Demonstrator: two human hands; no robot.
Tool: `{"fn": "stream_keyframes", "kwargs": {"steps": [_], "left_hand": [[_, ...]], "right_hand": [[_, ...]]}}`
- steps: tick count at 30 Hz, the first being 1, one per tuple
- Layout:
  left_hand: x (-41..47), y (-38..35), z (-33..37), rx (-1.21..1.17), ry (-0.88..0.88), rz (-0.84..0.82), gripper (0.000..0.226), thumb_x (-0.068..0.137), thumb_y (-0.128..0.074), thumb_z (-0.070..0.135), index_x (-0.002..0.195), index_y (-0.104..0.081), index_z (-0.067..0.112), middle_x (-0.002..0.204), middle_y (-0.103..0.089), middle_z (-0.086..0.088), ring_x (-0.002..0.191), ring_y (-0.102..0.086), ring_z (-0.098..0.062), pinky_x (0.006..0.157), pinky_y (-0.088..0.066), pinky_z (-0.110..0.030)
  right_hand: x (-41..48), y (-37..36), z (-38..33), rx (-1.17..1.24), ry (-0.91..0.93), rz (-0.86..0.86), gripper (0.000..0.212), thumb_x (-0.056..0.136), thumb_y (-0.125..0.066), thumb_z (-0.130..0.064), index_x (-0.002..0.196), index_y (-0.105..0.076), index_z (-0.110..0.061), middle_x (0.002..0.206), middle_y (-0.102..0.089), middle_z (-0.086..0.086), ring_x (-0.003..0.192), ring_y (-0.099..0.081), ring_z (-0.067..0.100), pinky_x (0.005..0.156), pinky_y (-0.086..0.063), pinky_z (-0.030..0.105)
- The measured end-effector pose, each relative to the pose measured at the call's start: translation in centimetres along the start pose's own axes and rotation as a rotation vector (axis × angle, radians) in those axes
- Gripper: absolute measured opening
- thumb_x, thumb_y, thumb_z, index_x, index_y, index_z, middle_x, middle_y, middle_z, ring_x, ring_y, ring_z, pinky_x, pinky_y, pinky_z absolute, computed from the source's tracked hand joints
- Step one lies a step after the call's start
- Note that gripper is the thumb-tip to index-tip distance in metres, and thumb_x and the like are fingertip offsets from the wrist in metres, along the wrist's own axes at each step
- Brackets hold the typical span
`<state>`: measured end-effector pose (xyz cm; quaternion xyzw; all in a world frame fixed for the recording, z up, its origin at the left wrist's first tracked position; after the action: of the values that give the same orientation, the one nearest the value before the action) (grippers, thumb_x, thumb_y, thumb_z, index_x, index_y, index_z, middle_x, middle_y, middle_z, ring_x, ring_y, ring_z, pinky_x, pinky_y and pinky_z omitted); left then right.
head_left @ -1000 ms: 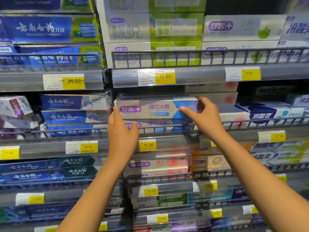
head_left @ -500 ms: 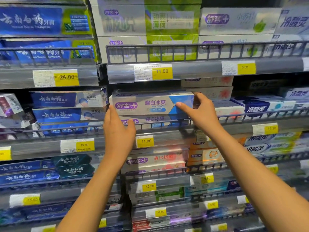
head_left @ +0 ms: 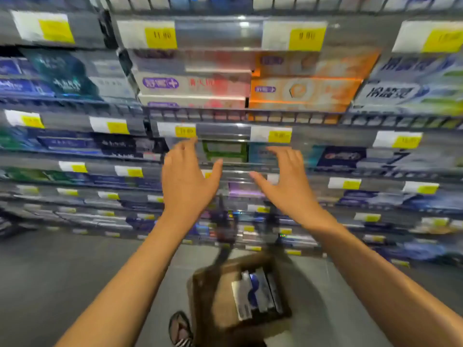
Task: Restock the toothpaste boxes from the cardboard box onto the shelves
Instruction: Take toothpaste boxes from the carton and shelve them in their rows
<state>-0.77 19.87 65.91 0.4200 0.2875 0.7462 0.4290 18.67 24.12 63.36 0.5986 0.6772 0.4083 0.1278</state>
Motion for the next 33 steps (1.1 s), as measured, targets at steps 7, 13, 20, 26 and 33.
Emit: {"fn": "stream_keyframes", "kwargs": {"steps": [7, 13, 20, 26, 33], "left_hand": [[-16.2, -21.5, -8.2, 0.290, 0.063, -0.594, 0.083, 0.075, -0.056, 0.063, 0.128, -0.050, 0.001, 0.114, -0.058, -0.027, 0.104, -0.053, -0.042, 0.089, -0.043, -0.046], [-31.3, -39.2, -19.5, 0.390, 0.219, -0.958, 0.081, 0.076, -0.058, 0.062, 0.136, -0.039, 0.011, 0.129, -0.050, -0.019, 0.116, -0.046, -0.039, 0.092, -0.040, -0.044], [-43.4, -60.9, -35.4, 0.307, 0.335, -1.148, 0.093, 0.077, -0.060, 0.062, 0.147, -0.021, 0.016, 0.143, -0.038, -0.017, 0.129, -0.037, -0.038, 0.104, -0.034, -0.048], [-45.1, -74.4, -42.3, 0.129, 0.241, -1.076, 0.121, 0.061, -0.078, 0.056, 0.151, -0.004, 0.023, 0.146, -0.032, -0.013, 0.125, -0.034, -0.034, 0.101, -0.034, -0.042], [-47.1, -78.6, -44.9, -0.020, 0.255, -1.019, 0.109, 0.043, -0.085, 0.057, 0.135, -0.040, 0.019, 0.135, -0.041, -0.005, 0.123, -0.036, -0.025, 0.100, -0.032, -0.033]], "right_hand": [[-15.1, -12.2, 20.0, -0.150, -0.384, -0.396, 0.061, 0.077, -0.061, -0.051, 0.120, -0.054, -0.008, 0.117, -0.058, 0.017, 0.111, -0.051, 0.035, 0.093, -0.040, 0.041], [-27.7, -28.0, 35.1, -0.225, -0.518, -0.621, 0.067, 0.071, -0.040, -0.060, 0.113, -0.060, -0.012, 0.099, -0.066, 0.011, 0.090, -0.061, 0.032, 0.069, -0.034, 0.030], [-35.3, -48.4, 47.9, -0.105, -0.529, -0.699, 0.057, 0.076, -0.073, -0.039, 0.123, -0.053, -0.011, 0.120, -0.060, 0.013, 0.111, -0.056, 0.028, 0.096, -0.048, 0.041], [-35.6, -61.4, 55.0, -0.224, -0.317, -0.780, 0.065, 0.083, -0.065, -0.038, 0.136, -0.039, -0.010, 0.132, -0.047, 0.018, 0.124, -0.039, 0.032, 0.102, -0.036, 0.040], [-34.7, -69.0, 54.5, -0.415, 0.166, -0.880, 0.076, 0.075, -0.068, -0.048, 0.136, -0.041, -0.012, 0.138, -0.037, 0.018, 0.131, -0.028, 0.034, 0.107, -0.027, 0.042]]}}
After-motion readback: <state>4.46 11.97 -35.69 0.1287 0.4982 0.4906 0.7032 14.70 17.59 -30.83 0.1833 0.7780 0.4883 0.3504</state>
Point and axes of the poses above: each hand's wrist, its own x-axis towards the middle knuckle, its own y-axis out of the back of the hand, z = x × y, the point moved 9 cm from there along x, towards the middle knuckle
